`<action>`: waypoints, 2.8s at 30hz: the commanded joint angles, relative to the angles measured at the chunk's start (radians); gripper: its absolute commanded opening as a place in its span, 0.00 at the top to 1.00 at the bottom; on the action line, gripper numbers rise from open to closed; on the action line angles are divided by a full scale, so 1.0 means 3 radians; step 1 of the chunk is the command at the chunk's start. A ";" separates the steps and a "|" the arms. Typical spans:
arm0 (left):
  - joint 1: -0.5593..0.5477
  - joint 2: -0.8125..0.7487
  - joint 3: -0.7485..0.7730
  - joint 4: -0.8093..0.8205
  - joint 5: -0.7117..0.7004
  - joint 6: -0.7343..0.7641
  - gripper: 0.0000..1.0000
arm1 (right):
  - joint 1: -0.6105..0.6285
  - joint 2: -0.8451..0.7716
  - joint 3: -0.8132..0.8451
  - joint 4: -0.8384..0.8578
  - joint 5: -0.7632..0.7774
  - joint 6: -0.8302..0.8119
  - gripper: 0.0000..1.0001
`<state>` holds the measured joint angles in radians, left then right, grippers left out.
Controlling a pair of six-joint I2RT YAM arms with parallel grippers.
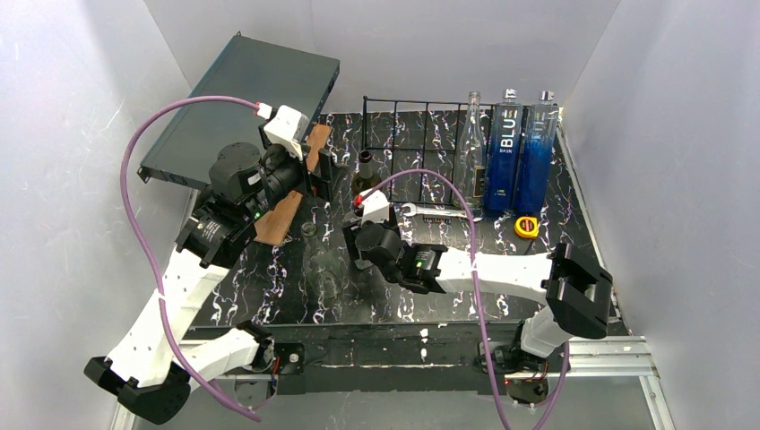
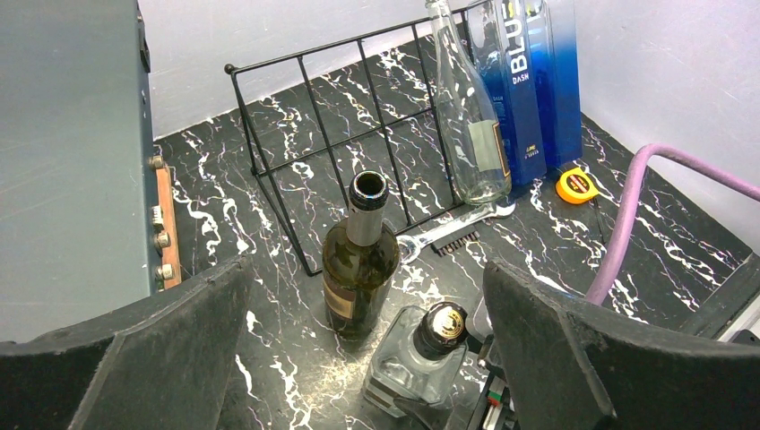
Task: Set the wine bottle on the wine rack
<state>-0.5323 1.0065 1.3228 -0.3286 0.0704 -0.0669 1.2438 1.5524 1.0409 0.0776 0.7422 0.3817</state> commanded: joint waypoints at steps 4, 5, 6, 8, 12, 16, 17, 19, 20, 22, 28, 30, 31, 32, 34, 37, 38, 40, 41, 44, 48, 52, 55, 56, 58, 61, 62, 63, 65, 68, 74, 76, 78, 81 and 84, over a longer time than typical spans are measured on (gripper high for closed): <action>-0.0014 -0.0001 0.0004 0.0061 0.0001 0.0024 0.01 | -0.0004 -0.0071 0.0036 0.0250 0.0039 0.0005 0.51; -0.0015 -0.0001 0.0004 0.0062 0.0001 0.0024 0.01 | -0.0004 -0.0094 0.0019 0.0239 0.0044 0.0009 0.55; -0.0015 -0.0001 0.0005 0.0063 0.0001 0.0024 0.01 | -0.0004 -0.0123 0.0003 0.0229 0.0053 0.0008 0.59; -0.0015 0.0002 0.0004 0.0063 0.0003 0.0021 0.01 | -0.0007 -0.0192 -0.0019 0.0195 0.0082 -0.0001 0.65; -0.0015 0.0004 0.0004 0.0063 0.0011 0.0019 0.01 | -0.0012 -0.0377 -0.0079 0.0162 0.0163 -0.0128 0.84; -0.0015 0.0015 0.0007 0.0068 0.0030 0.0006 0.01 | -0.0041 -0.0575 -0.0152 0.0201 0.0290 -0.0371 0.99; -0.0016 0.0018 0.0004 0.0068 0.0035 0.0001 0.01 | -0.0055 -0.0627 -0.0155 0.0194 0.0320 -0.0403 0.99; -0.0015 0.0025 0.0001 0.0069 0.0041 -0.0002 0.01 | -0.0096 -0.0743 -0.0166 0.0187 0.0338 -0.0462 0.99; -0.0014 0.0025 0.0000 0.0072 0.0041 -0.0002 0.01 | -0.0116 -0.0797 -0.0173 0.0182 0.0352 -0.0489 0.99; -0.0015 0.0025 0.0001 0.0071 0.0040 -0.0002 0.01 | -0.0155 -0.0887 -0.0181 0.0152 0.0416 -0.0526 0.99; -0.0014 0.0030 0.0004 0.0068 0.0052 -0.0007 0.01 | -0.0411 -0.1046 -0.0137 -0.0093 0.0474 -0.0523 0.99; -0.0016 0.0031 0.0007 0.0068 0.0052 -0.0007 0.01 | -0.0519 -0.1079 -0.0112 -0.0153 0.0471 -0.0520 0.99; -0.0015 0.0030 0.0010 0.0068 0.0052 -0.0009 0.01 | -0.0585 -0.1083 -0.0090 -0.0196 0.0468 -0.0518 0.99; -0.0015 0.0029 0.0009 0.0063 0.0052 -0.0003 0.01 | -0.0653 -0.1080 -0.0056 -0.0237 0.0453 -0.0512 0.99; -0.0015 0.0025 0.0012 0.0063 0.0052 -0.0002 0.01 | -0.0843 -0.1054 0.0012 -0.0342 0.0386 -0.0505 0.99; -0.0015 0.0022 0.0014 0.0058 0.0044 -0.0002 0.01 | -0.1068 -0.0999 0.0115 -0.0399 0.0228 -0.0496 0.99; -0.0015 0.0017 0.0012 0.0058 0.0039 0.0003 0.01 | -0.1127 -0.0971 0.0156 -0.0412 0.0187 -0.0488 0.99; -0.0015 0.0007 0.0015 0.0057 0.0029 0.0008 0.01 | -0.1227 -0.0901 0.0265 -0.0455 0.0122 -0.0475 0.99; -0.0015 0.0007 0.0015 0.0057 0.0027 0.0008 0.01 | -0.1274 -0.0849 0.0312 -0.0469 0.0092 -0.0470 0.99; -0.0015 0.0001 0.0017 0.0055 0.0030 0.0008 0.01 | -0.1389 -0.0713 0.0467 -0.0496 0.0042 -0.0458 0.99; -0.0015 -0.0010 0.0022 0.0052 0.0034 0.0008 0.01 | -0.1507 -0.0470 0.0717 -0.0525 0.0036 -0.0486 0.99; -0.0015 -0.0026 0.0023 0.0049 0.0014 0.0013 0.01 | -0.1689 -0.0198 0.1025 -0.0661 0.0057 -0.0386 0.99; -0.0015 -0.0034 0.0022 0.0047 0.0008 0.0019 0.01 | -0.1852 -0.0036 0.1204 -0.0712 -0.0056 -0.0314 0.99; -0.0015 -0.0033 0.0023 0.0047 0.0006 0.0019 0.01 | -0.1888 0.0022 0.1255 -0.0736 -0.0089 -0.0296 0.99; -0.0015 -0.0035 0.0020 0.0047 0.0001 0.0019 0.01 | -0.1946 0.0148 0.1346 -0.0785 -0.0144 -0.0260 0.99; -0.0015 -0.0043 0.0019 0.0048 0.0001 0.0023 0.01 | -0.2020 0.0295 0.1468 -0.0833 -0.0223 -0.0220 0.99; -0.0015 -0.0043 0.0016 0.0047 0.0001 0.0021 0.01 | -0.2043 0.0342 0.1511 -0.0865 -0.0239 -0.0204 0.99; -0.0015 -0.0045 0.0018 0.0050 -0.0002 0.0023 0.01 | -0.2067 0.0397 0.1568 -0.0905 -0.0260 -0.0187 0.99; -0.0015 -0.0046 0.0018 0.0052 -0.0001 0.0022 0.01 | -0.2108 0.0496 0.1674 -0.0993 -0.0294 -0.0166 0.99; -0.0018 -0.0045 0.0017 0.0047 -0.0004 0.0024 0.01 | -0.2152 0.0603 0.1787 -0.1071 -0.0326 -0.0152 0.99; -0.0015 -0.0051 0.0023 0.0044 -0.0005 0.0024 0.01 | -0.2222 0.0805 0.2024 -0.1296 -0.0411 -0.0095 0.99; -0.0015 -0.0052 0.0020 0.0043 -0.0005 0.0026 0.01 | -0.2240 0.0843 0.2042 -0.1335 -0.0455 -0.0065 0.99; -0.0015 -0.0051 0.0021 0.0045 -0.0005 0.0029 0.01 | -0.2256 0.0871 0.2047 -0.1358 -0.0483 -0.0035 0.99; -0.0015 -0.0049 0.0024 0.0042 -0.0005 0.0029 0.01 | -0.2281 0.0919 0.2066 -0.1410 -0.0526 0.0011 0.99; -0.0014 -0.0049 0.0019 0.0042 0.0001 0.0029 0.01 | -0.2304 0.0968 0.2103 -0.1479 -0.0558 0.0039 0.99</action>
<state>-0.5323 1.0161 1.3228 -0.3286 0.0708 -0.0669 0.5636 1.8435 1.5856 -0.4099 0.5640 0.3725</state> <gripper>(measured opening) 0.992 0.761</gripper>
